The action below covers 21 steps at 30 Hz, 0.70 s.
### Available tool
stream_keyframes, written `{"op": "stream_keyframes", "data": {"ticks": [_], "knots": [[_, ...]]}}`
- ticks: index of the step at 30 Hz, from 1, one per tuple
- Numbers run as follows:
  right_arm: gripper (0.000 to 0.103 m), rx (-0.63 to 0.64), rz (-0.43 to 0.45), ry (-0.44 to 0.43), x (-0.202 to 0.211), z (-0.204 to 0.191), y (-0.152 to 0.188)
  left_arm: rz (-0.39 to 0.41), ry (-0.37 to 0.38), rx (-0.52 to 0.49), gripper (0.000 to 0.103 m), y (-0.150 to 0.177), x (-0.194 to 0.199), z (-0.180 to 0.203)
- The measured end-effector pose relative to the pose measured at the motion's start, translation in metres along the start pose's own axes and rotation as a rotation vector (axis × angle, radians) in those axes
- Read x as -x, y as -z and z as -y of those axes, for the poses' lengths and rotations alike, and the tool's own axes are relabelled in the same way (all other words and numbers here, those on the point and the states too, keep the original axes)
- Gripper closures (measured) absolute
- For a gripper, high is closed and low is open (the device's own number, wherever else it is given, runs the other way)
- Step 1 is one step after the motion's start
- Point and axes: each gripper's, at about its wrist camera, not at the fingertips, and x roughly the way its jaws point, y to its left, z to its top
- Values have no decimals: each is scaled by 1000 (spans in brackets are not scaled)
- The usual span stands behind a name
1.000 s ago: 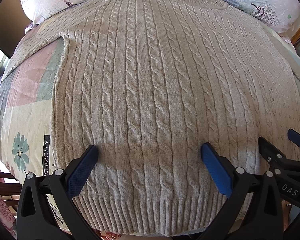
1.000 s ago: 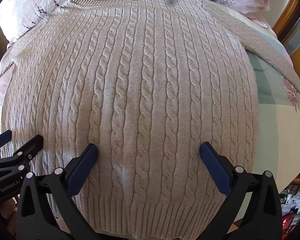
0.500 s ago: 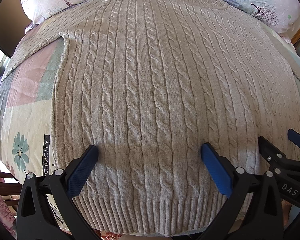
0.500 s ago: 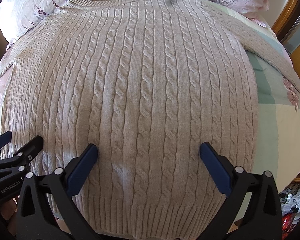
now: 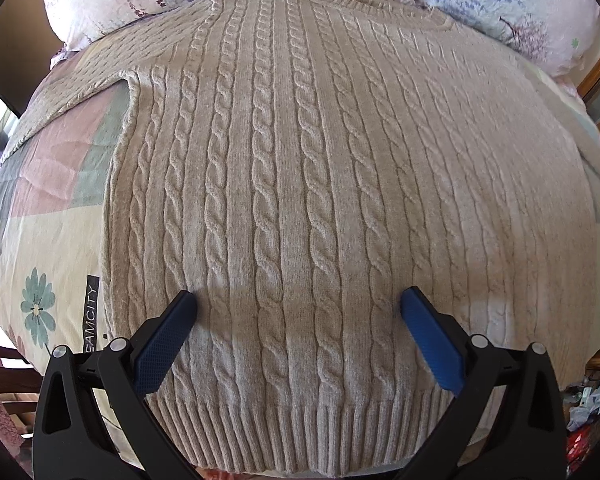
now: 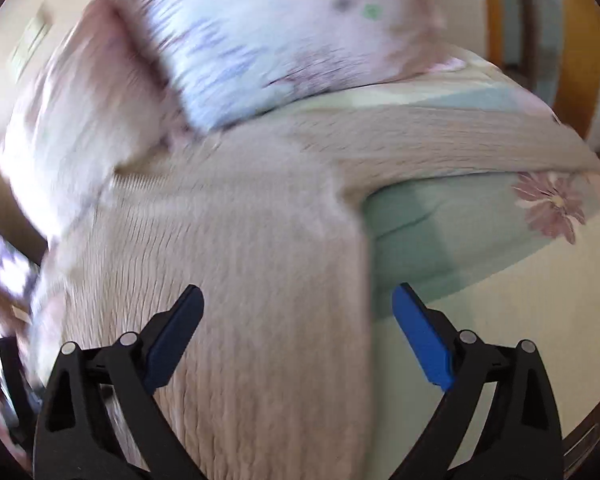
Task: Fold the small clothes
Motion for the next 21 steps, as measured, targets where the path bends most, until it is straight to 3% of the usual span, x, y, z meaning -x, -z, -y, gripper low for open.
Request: {"op": "stream_keyframes", "data": {"ticks": [1,3,6,8,9,13,17,19,21], "knots": [[33,-94,20,-6,1,28,-19,25,38,27,1,-2,3,-4],[41,-296,61,26,-1,93,-56,78,119,86,1,-7,10,-12],[41,-500,99,44,-4,164,-86,167,236,134,1,-15,24,-18],[41,-583,80,43,-13,195,-94,208,249,169,1,-19,32,-22],[48,-604,88,21,-15,203,-95,222,253,196,1,-21,35,-26],[67,-639,110,10,-20,224,-105,247,242,290,1,-28,43,-39],[89,-690,152,57,-18,250,-119,292,136,370,1,-31,54,-59],[95,-613,167,109,-14,238,-128,313,88,416,1,-32,60,-77],[96,-408,253,123,1,183,-139,327,61,469,1,-33,64,-100]]}}
